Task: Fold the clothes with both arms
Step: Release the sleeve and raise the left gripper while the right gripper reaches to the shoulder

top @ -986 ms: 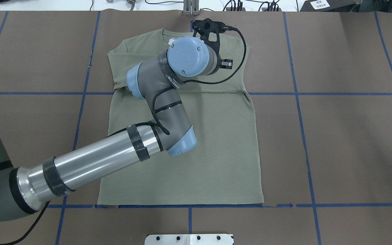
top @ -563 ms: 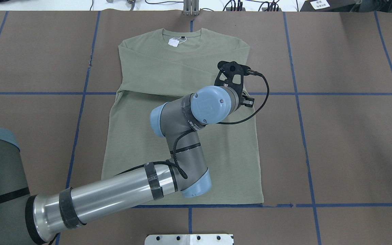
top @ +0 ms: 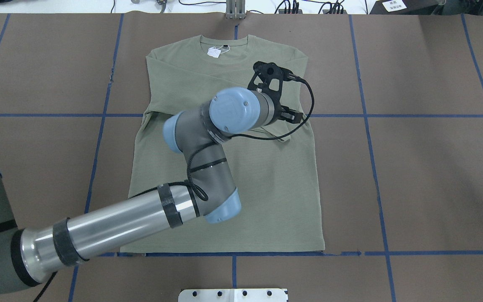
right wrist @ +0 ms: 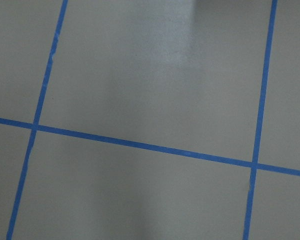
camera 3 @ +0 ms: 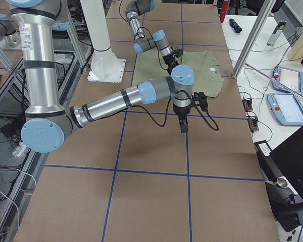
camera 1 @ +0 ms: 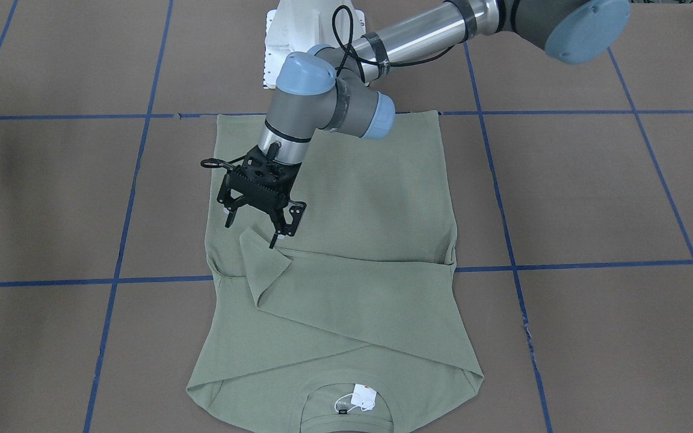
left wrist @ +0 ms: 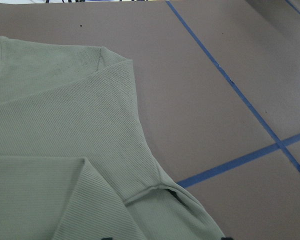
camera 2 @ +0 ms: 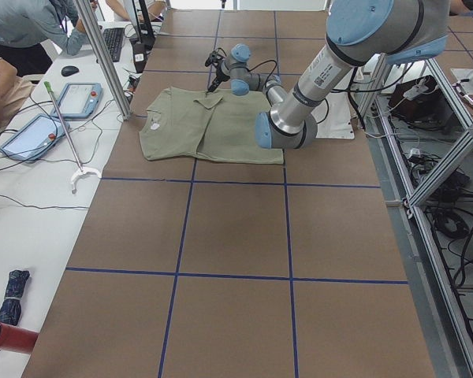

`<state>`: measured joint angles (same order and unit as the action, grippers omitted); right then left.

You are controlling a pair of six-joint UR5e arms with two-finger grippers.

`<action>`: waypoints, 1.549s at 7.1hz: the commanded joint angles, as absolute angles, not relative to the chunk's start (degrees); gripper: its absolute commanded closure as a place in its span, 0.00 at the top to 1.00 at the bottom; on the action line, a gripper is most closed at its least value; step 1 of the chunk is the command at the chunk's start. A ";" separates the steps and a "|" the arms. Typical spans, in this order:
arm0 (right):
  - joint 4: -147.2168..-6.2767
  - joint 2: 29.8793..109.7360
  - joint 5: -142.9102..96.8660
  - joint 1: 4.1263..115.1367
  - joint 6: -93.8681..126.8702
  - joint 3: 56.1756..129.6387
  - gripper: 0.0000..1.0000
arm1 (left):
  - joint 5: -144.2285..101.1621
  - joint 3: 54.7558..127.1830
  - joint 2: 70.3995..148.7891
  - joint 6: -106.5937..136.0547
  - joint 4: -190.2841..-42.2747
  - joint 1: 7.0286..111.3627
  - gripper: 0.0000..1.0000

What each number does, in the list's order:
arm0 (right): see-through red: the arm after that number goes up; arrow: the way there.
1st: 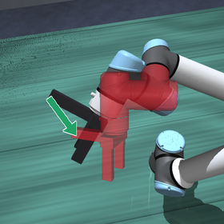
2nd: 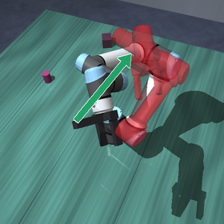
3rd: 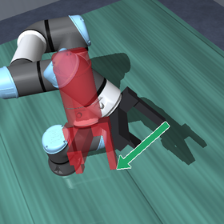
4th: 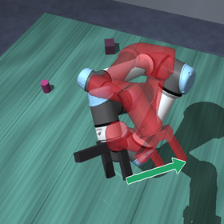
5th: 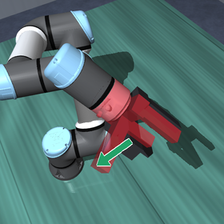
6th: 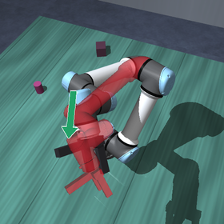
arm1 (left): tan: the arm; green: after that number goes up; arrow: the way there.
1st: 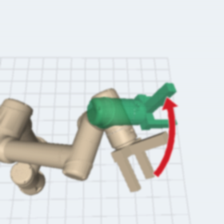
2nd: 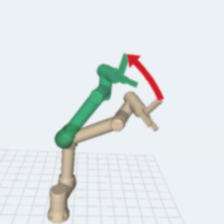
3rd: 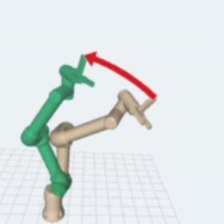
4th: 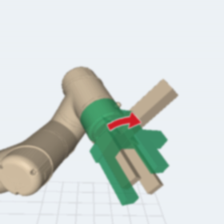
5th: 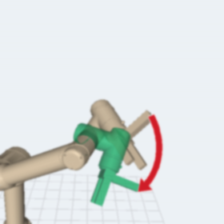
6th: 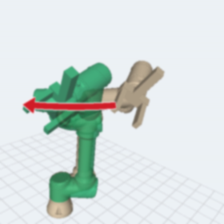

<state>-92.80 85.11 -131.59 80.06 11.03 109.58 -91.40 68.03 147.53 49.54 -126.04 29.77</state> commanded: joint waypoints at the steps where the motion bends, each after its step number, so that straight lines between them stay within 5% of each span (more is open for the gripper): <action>1: -81.37 81.24 -131.31 74.40 11.51 106.29 1.00 | -101.40 77.03 142.76 39.09 -114.22 36.54 1.00; 4: -80.24 67.98 -119.60 58.61 36.56 104.15 1.00 | -108.94 97.17 129.94 36.83 -102.75 45.41 1.00; 8: -85.41 47.52 -101.02 41.51 49.39 89.17 0.98 | -121.06 105.28 115.87 18.13 -101.95 57.27 1.00; 11: -85.96 40.45 -91.70 33.86 51.92 77.39 0.89 | -122.08 109.59 107.85 14.15 -103.61 59.24 1.00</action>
